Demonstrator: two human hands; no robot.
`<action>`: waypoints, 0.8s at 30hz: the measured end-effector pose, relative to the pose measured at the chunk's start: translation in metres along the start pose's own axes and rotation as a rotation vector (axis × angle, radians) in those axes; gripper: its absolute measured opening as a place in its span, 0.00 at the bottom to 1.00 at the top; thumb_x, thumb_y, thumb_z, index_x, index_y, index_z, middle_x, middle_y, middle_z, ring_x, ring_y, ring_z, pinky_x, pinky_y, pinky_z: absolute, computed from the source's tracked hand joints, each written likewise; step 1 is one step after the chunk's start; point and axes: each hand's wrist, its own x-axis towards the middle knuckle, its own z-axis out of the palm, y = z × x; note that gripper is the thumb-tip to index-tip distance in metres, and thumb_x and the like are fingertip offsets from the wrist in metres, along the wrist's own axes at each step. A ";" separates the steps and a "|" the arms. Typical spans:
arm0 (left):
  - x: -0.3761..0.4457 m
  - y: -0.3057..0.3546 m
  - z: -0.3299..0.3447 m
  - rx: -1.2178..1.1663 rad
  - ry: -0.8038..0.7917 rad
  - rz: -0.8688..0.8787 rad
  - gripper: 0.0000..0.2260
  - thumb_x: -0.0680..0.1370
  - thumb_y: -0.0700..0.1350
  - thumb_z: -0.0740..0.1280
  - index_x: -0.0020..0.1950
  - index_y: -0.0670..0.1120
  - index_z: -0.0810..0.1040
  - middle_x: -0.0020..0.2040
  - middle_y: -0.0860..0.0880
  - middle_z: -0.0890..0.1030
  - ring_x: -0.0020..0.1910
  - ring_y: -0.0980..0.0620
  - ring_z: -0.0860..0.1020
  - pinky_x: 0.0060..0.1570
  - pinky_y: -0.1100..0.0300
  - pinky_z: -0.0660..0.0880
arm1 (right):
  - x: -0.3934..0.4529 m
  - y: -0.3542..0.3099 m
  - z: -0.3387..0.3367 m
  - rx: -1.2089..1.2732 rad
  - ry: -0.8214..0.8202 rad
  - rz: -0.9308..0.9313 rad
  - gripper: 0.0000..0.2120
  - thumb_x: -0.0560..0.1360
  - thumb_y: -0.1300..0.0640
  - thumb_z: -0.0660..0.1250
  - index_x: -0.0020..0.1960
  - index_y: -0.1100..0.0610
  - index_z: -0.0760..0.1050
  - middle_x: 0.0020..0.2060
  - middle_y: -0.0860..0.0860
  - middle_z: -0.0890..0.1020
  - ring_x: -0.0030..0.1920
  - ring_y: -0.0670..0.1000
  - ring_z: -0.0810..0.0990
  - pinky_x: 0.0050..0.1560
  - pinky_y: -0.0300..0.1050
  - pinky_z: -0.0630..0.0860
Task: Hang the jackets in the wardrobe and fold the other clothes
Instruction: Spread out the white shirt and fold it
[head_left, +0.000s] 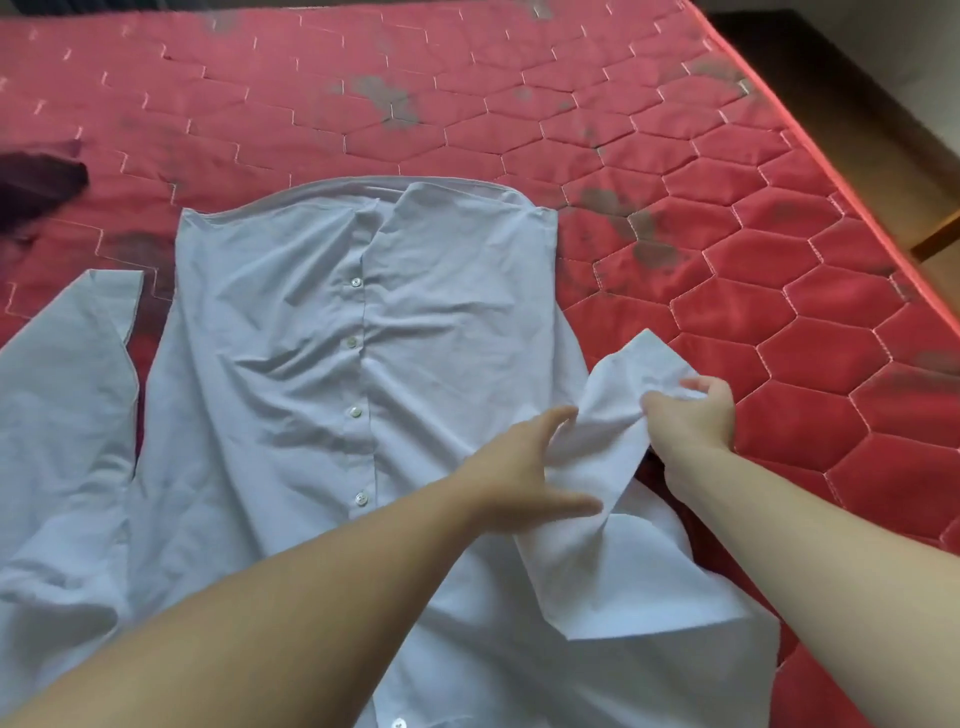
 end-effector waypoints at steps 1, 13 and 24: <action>0.000 -0.001 -0.004 0.033 0.076 0.006 0.35 0.69 0.62 0.71 0.74 0.59 0.62 0.65 0.53 0.74 0.64 0.52 0.72 0.62 0.55 0.70 | 0.001 -0.009 0.004 -0.023 0.031 -0.132 0.14 0.70 0.63 0.66 0.56 0.54 0.72 0.40 0.51 0.75 0.38 0.53 0.75 0.39 0.42 0.72; -0.004 -0.114 -0.081 0.523 0.451 -0.376 0.26 0.79 0.64 0.46 0.77 0.64 0.52 0.80 0.56 0.47 0.78 0.53 0.41 0.72 0.40 0.37 | 0.006 -0.084 0.062 -0.618 -0.533 -0.847 0.20 0.73 0.68 0.58 0.59 0.54 0.79 0.53 0.50 0.82 0.53 0.50 0.80 0.52 0.35 0.70; -0.012 -0.125 -0.074 0.536 0.578 -0.286 0.29 0.74 0.64 0.51 0.75 0.62 0.61 0.77 0.54 0.61 0.78 0.48 0.56 0.74 0.41 0.47 | 0.014 -0.105 0.171 -1.101 -0.369 -0.838 0.28 0.65 0.27 0.64 0.41 0.53 0.75 0.39 0.50 0.79 0.44 0.55 0.77 0.40 0.47 0.68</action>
